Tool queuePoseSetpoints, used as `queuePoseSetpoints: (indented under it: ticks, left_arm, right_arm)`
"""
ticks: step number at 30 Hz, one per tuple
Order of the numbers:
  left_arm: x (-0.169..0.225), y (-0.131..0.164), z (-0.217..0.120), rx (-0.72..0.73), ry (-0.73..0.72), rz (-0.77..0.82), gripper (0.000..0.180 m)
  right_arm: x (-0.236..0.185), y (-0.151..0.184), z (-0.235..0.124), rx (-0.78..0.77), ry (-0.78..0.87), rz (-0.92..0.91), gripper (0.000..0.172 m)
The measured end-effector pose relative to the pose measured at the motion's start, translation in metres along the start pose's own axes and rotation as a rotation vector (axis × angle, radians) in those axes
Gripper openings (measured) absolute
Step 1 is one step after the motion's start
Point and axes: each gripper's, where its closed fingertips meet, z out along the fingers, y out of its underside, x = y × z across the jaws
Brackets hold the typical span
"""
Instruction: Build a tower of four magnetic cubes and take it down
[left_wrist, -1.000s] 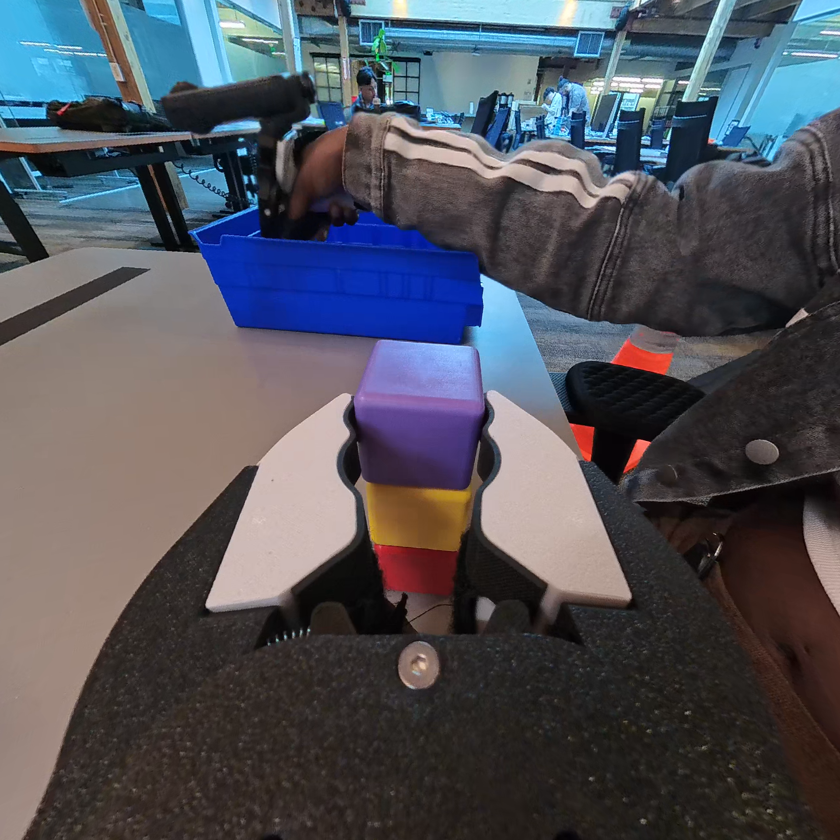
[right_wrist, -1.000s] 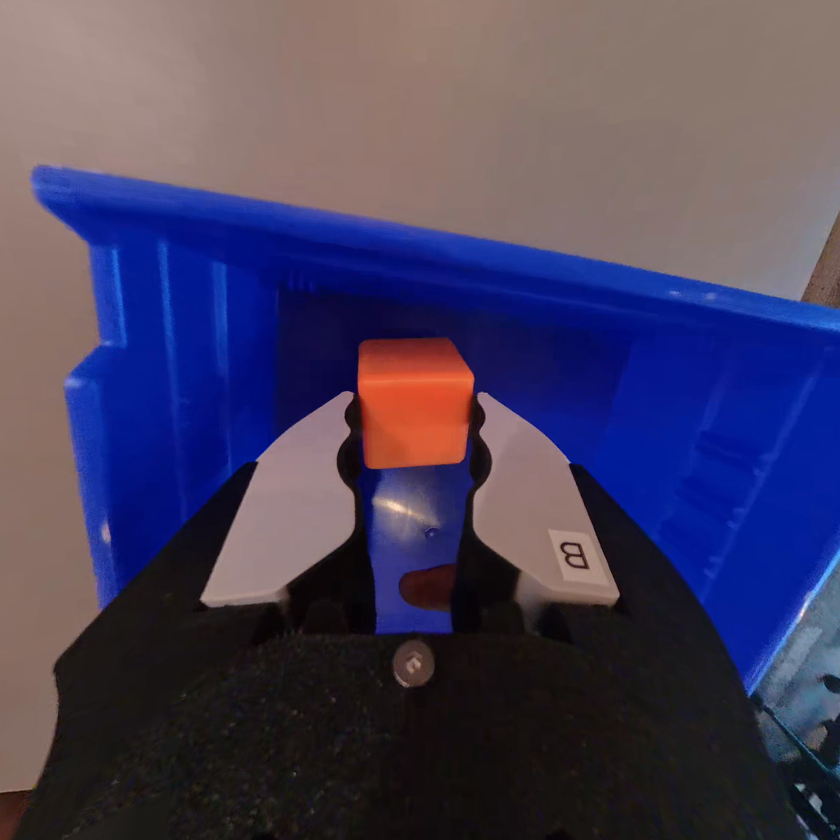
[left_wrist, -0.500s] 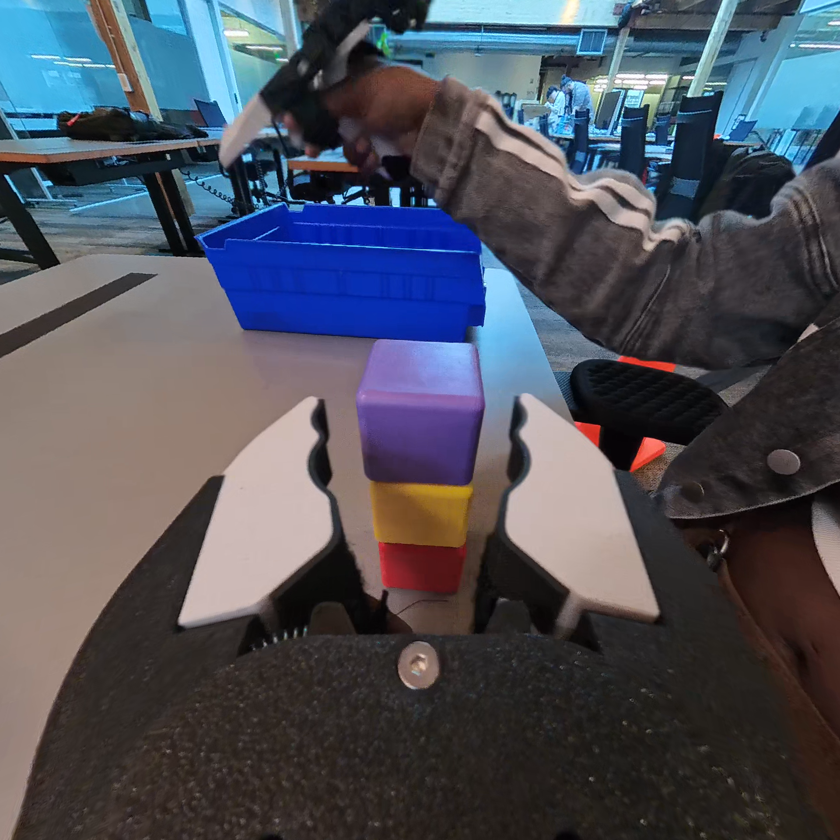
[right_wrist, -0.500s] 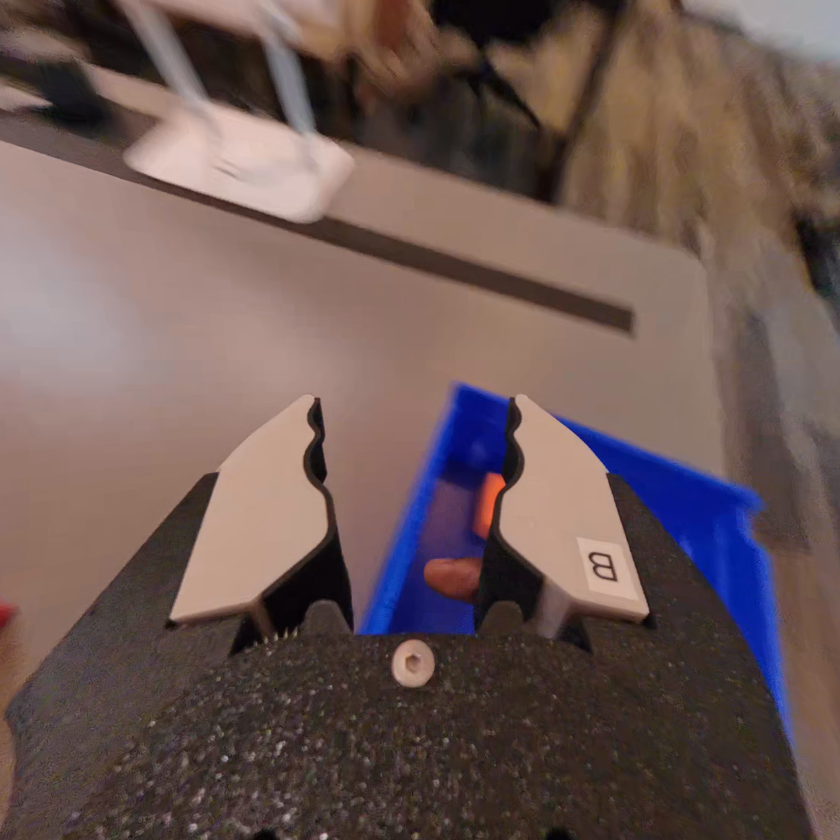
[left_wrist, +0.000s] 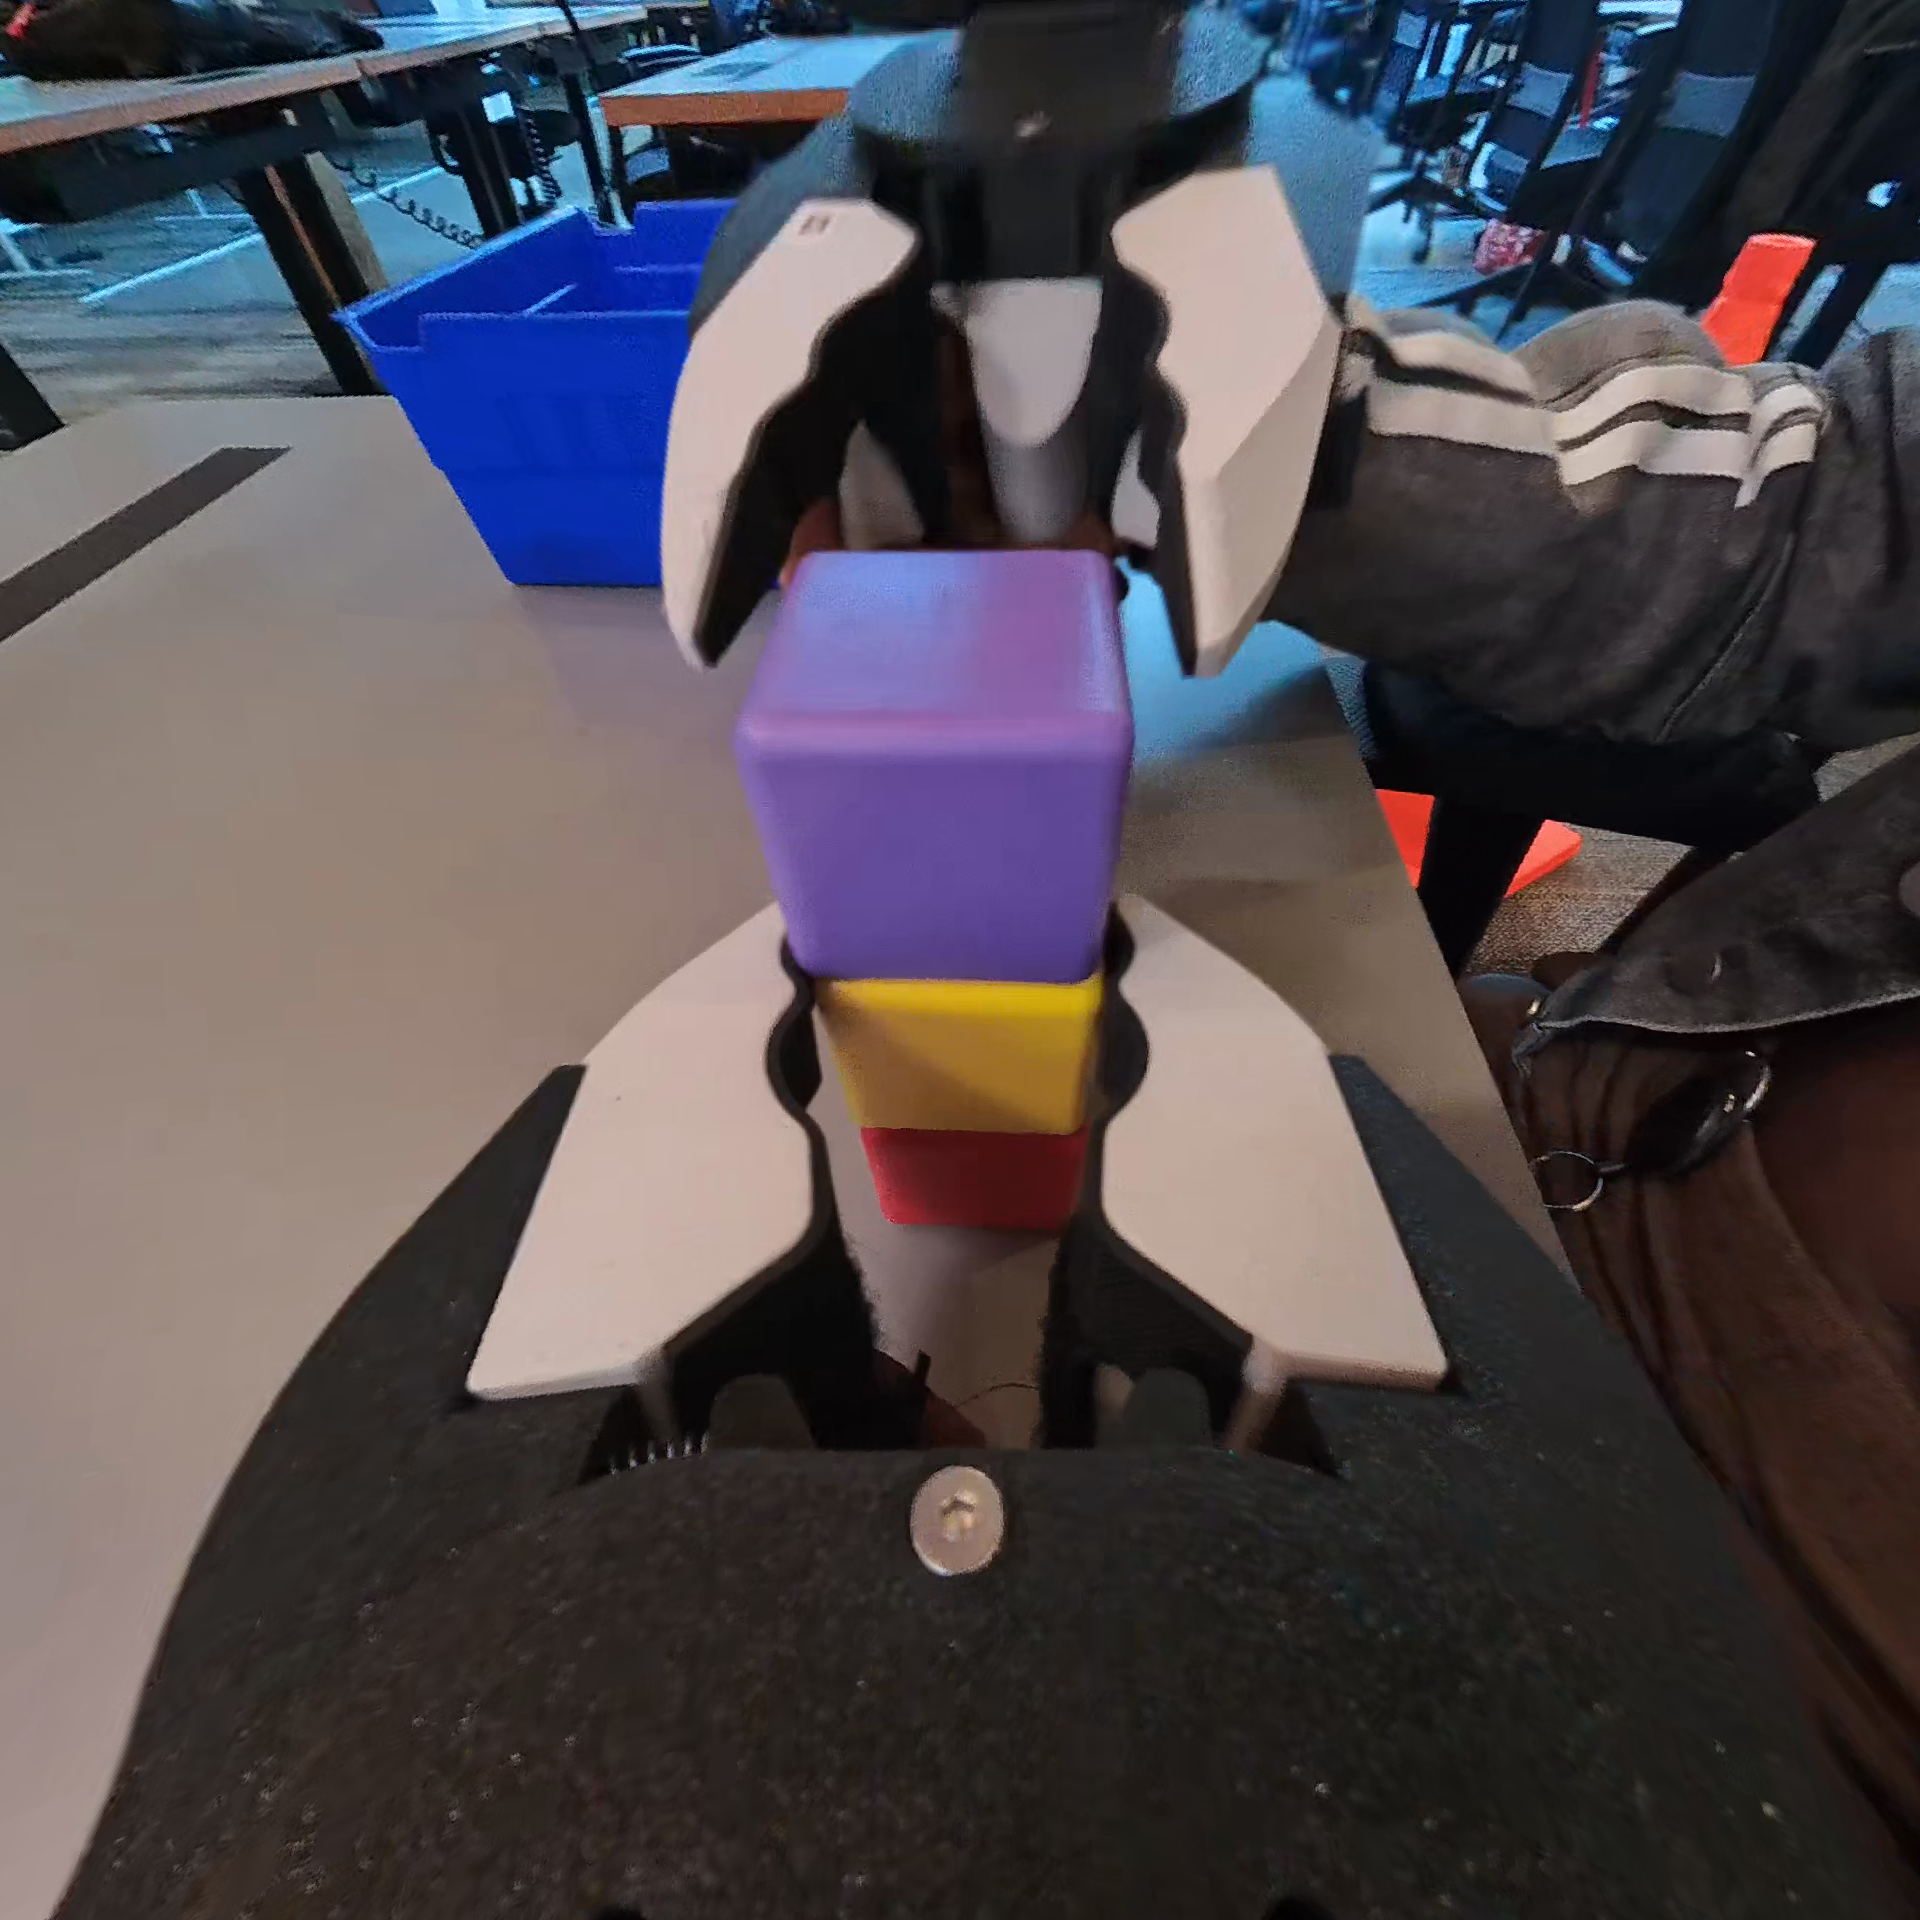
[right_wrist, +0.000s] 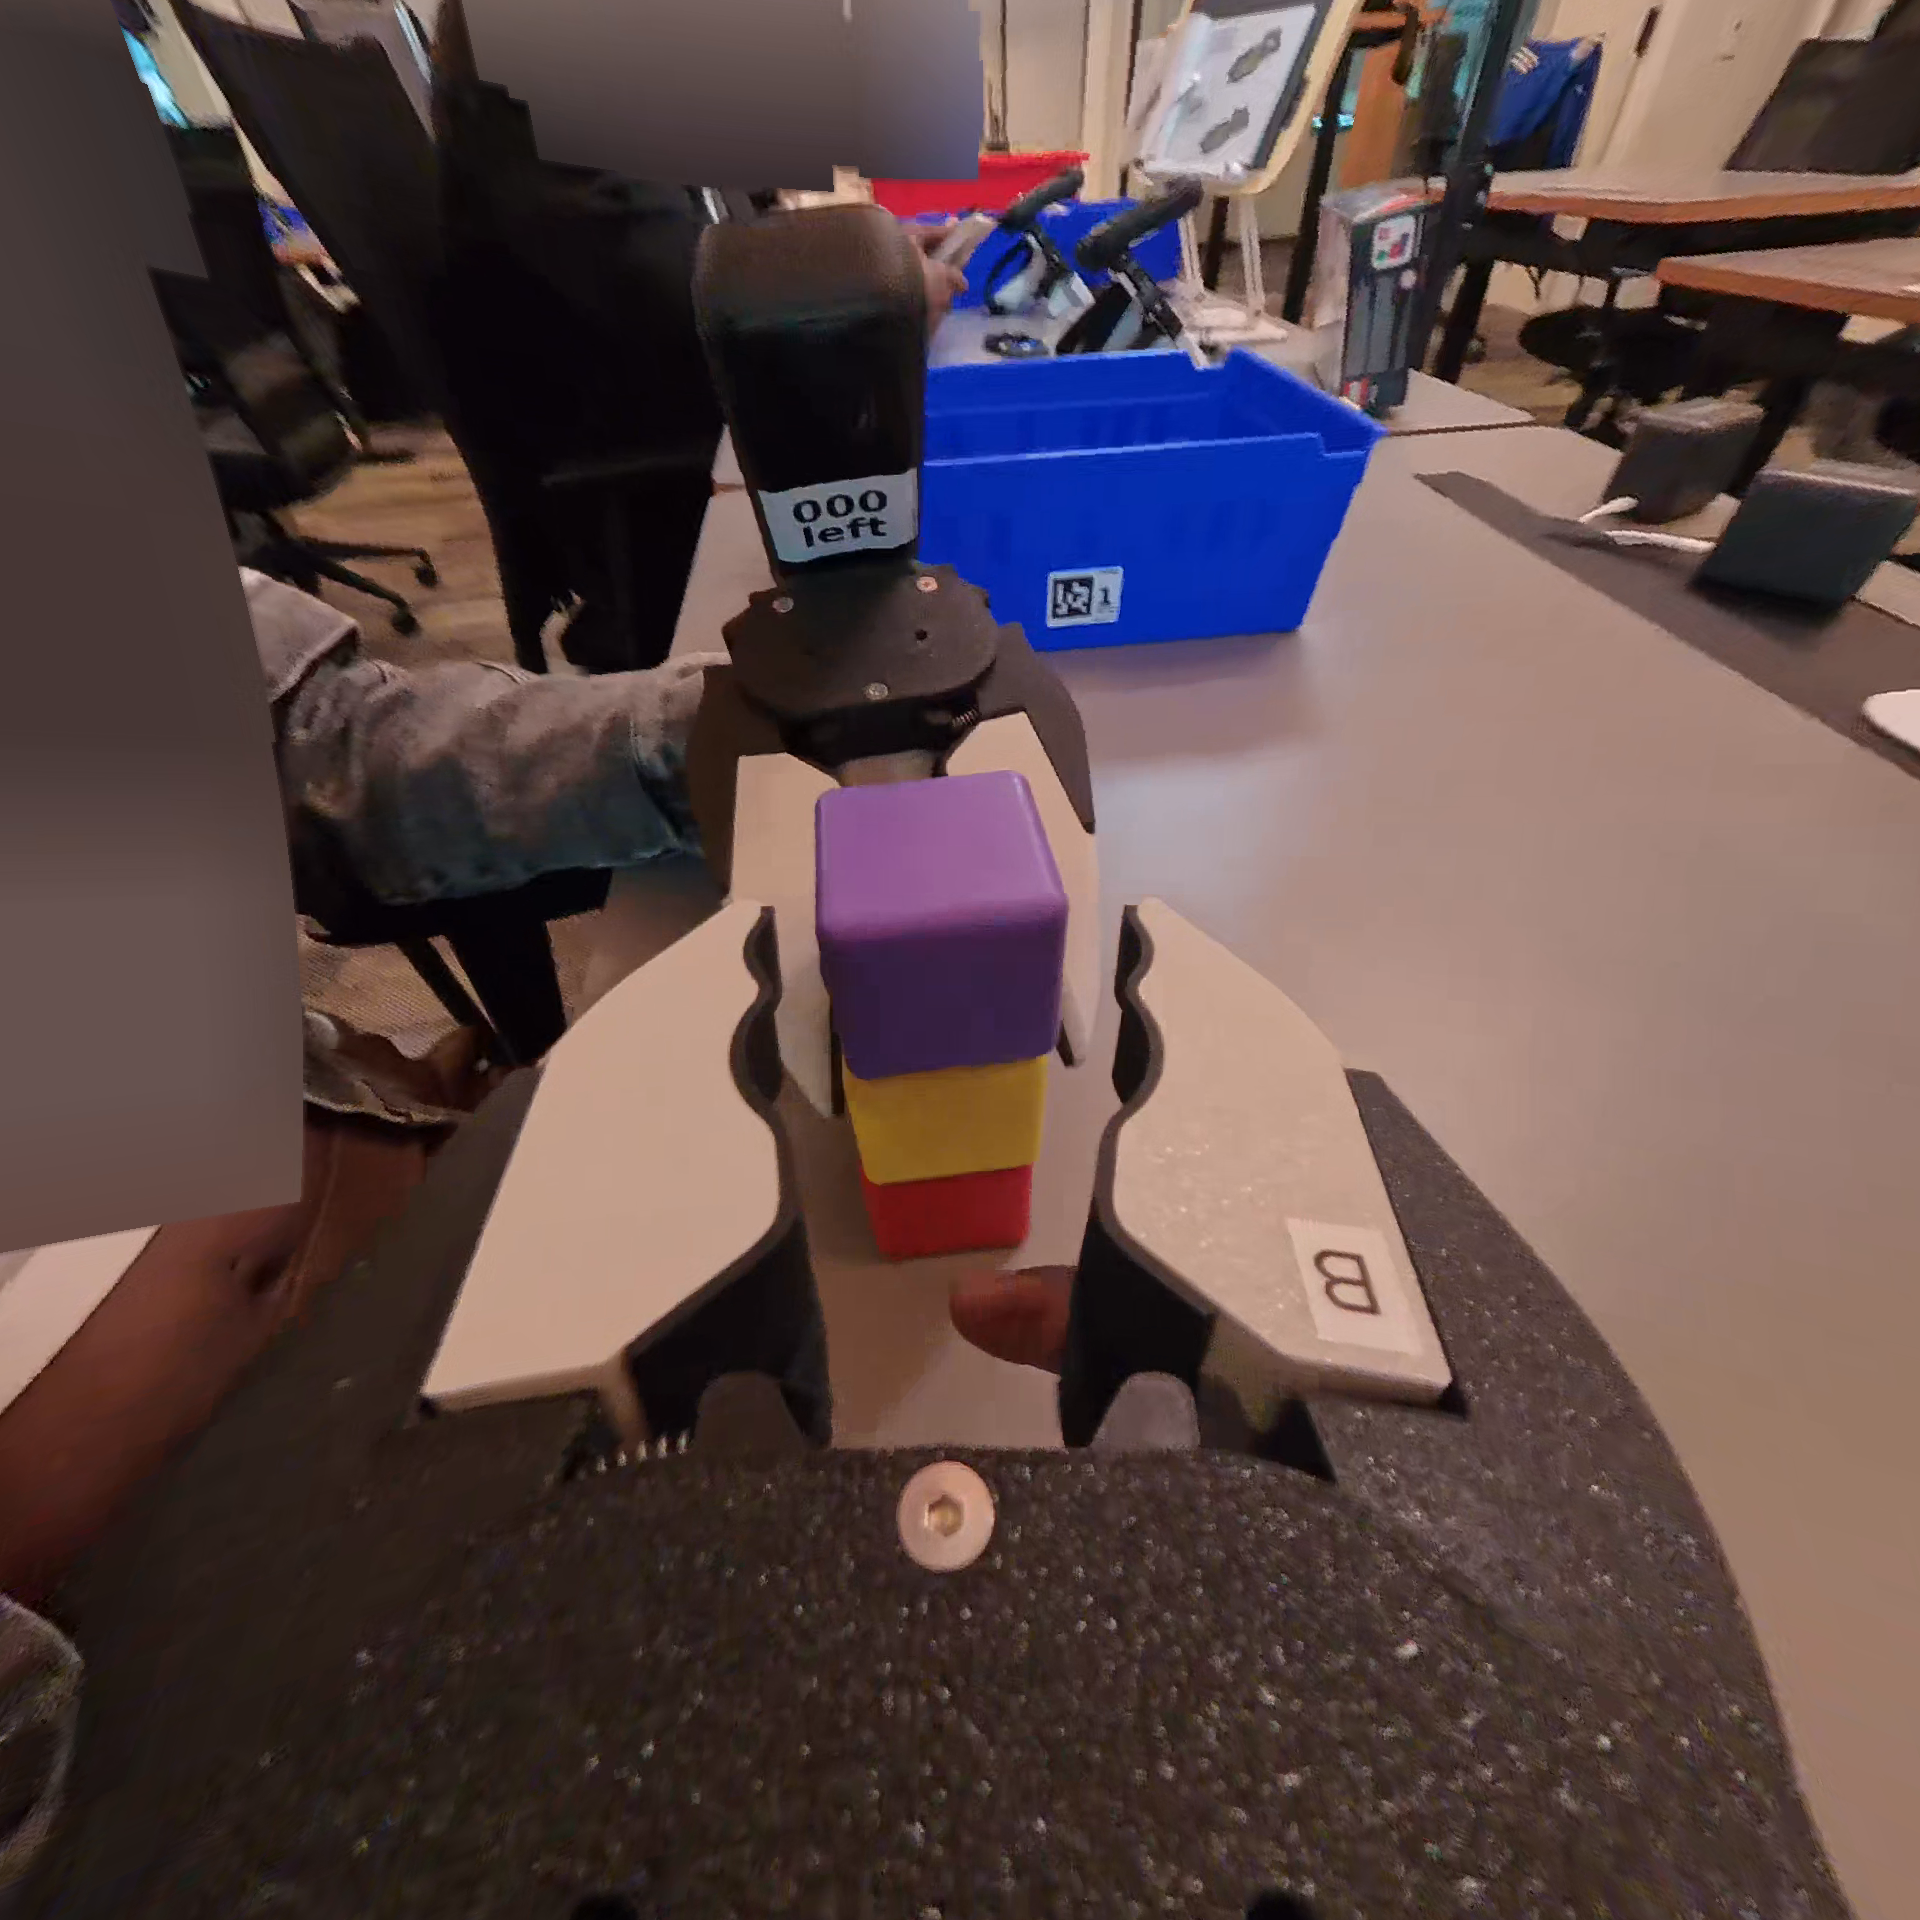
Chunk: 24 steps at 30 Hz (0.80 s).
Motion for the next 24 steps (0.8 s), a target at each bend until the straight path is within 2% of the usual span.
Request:
queuePoseSetpoints:
  ticks: [2,5,13,15,18,21,24]
  left_arm:
    - [0.001,0.000,0.000,0.004,0.007,-0.014,0.049]
    - [0.000,0.000,0.000,0.009,0.007,-0.022,0.049]
    - [0.002,0.001,0.001,0.000,0.016,-0.020,0.049]
    - [0.002,0.001,0.001,-0.003,0.014,-0.018,0.049]
    - [0.002,0.001,0.000,-0.003,0.016,-0.019,0.049]
    - [0.002,0.001,0.001,-0.002,0.016,-0.018,0.049]
    - [0.002,0.001,0.001,0.002,0.017,-0.017,0.049]
  right_arm:
    - [0.000,0.003,0.007,0.041,-0.016,0.008,0.054]
    - [-0.001,0.014,0.013,0.019,-0.037,-0.011,0.049]
    - [-0.001,0.013,0.010,-0.018,0.047,-0.058,0.048]
    - [-0.002,0.004,0.006,0.031,0.068,-0.098,0.048]
    - [-0.001,-0.030,-0.014,0.186,0.098,-0.085,0.048]
    - [0.015,-0.063,-0.053,0.202,0.299,-0.117,0.048]
    - [0.055,-0.085,-0.123,0.086,0.653,-0.052,0.048]
